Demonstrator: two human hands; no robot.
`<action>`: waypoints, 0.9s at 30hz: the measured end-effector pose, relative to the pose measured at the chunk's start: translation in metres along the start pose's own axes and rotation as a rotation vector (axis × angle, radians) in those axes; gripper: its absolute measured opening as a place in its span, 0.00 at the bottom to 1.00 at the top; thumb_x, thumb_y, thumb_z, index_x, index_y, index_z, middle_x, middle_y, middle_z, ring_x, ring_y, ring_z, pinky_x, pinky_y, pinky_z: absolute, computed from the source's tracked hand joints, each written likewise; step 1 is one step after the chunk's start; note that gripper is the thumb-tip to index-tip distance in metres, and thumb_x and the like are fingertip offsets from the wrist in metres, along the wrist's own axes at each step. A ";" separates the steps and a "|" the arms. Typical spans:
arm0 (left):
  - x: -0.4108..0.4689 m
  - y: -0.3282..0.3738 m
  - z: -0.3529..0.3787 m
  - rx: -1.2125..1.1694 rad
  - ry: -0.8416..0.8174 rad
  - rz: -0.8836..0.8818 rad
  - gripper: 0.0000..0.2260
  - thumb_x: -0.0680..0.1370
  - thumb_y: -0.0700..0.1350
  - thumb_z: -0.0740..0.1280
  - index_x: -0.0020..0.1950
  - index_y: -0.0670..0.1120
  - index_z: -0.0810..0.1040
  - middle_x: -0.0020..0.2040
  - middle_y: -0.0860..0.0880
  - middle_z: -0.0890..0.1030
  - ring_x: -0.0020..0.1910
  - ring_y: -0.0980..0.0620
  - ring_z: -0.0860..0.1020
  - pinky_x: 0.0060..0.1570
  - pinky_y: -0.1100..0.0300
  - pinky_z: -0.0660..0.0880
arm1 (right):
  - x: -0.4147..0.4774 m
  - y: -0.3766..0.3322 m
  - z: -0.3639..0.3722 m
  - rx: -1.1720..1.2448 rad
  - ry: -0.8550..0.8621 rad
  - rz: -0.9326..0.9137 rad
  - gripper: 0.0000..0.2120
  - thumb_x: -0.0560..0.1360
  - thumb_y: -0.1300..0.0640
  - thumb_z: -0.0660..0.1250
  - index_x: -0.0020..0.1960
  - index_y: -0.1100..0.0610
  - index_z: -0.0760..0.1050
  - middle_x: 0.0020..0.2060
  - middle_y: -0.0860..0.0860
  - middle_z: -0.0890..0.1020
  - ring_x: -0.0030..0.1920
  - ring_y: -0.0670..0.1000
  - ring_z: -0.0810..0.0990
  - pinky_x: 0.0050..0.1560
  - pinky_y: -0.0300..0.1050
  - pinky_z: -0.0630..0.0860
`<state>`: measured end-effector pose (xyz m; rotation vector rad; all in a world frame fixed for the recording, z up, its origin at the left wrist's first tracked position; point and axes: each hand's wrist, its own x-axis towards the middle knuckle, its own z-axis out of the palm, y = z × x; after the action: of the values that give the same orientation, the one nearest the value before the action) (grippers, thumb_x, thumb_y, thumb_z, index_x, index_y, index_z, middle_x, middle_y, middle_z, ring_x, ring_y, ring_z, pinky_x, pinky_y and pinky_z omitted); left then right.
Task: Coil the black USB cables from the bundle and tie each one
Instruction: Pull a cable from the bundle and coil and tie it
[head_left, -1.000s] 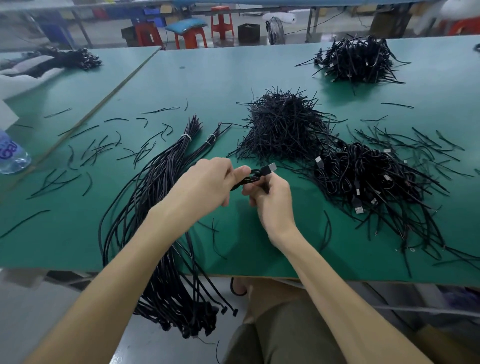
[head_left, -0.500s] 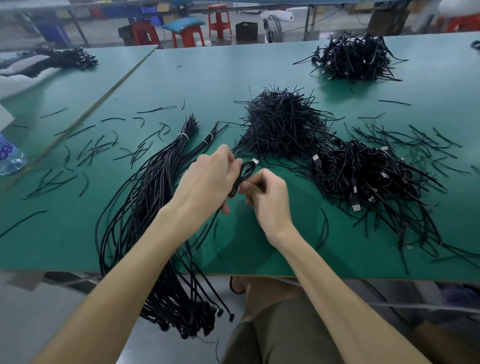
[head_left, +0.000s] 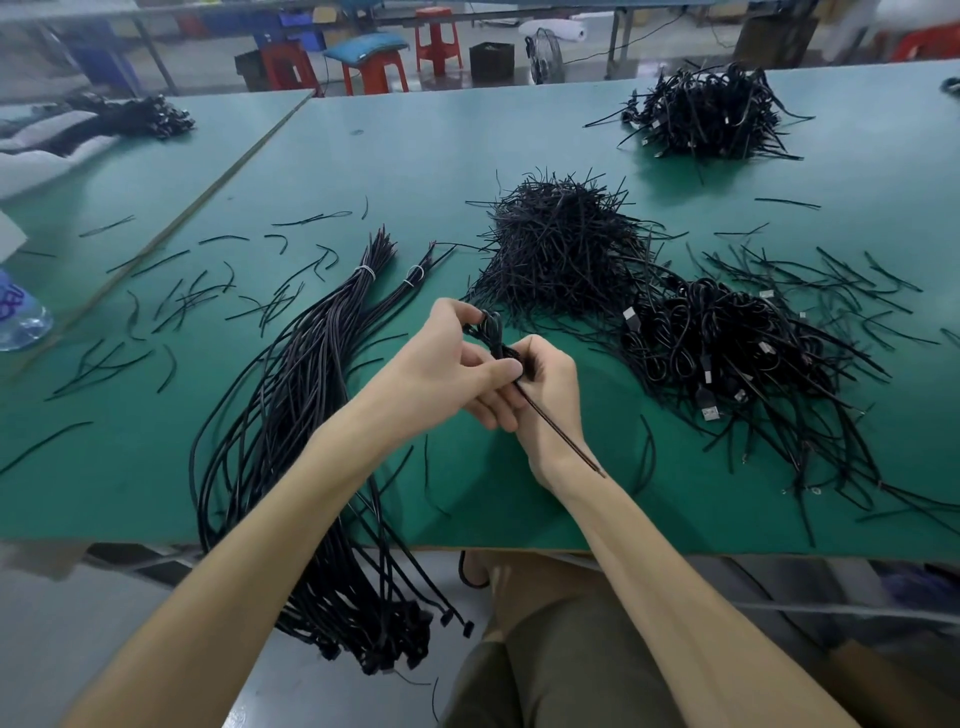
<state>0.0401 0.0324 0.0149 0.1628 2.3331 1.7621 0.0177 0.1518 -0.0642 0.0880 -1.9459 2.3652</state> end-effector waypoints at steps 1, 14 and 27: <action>0.001 -0.001 -0.001 0.000 0.003 0.001 0.19 0.82 0.34 0.67 0.65 0.41 0.60 0.36 0.41 0.84 0.32 0.41 0.84 0.32 0.56 0.80 | 0.001 0.000 0.000 -0.008 0.006 0.002 0.16 0.74 0.74 0.61 0.34 0.57 0.68 0.26 0.48 0.72 0.29 0.49 0.67 0.31 0.45 0.66; 0.008 -0.008 -0.017 1.017 0.177 0.217 0.16 0.79 0.66 0.61 0.54 0.55 0.77 0.48 0.52 0.69 0.51 0.53 0.71 0.45 0.53 0.72 | 0.000 -0.002 0.004 -0.188 -0.019 0.039 0.10 0.75 0.71 0.59 0.40 0.61 0.75 0.32 0.52 0.79 0.34 0.51 0.71 0.36 0.50 0.68; 0.027 0.000 -0.006 1.085 0.383 -0.040 0.29 0.82 0.67 0.55 0.37 0.44 0.76 0.36 0.45 0.78 0.40 0.40 0.78 0.39 0.52 0.68 | -0.001 -0.005 0.004 -0.181 -0.001 0.028 0.11 0.78 0.69 0.67 0.38 0.59 0.76 0.33 0.54 0.82 0.29 0.49 0.72 0.33 0.44 0.70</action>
<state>0.0126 0.0321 0.0140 -0.0737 3.2658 0.3409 0.0193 0.1490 -0.0590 0.0517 -2.1647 2.1928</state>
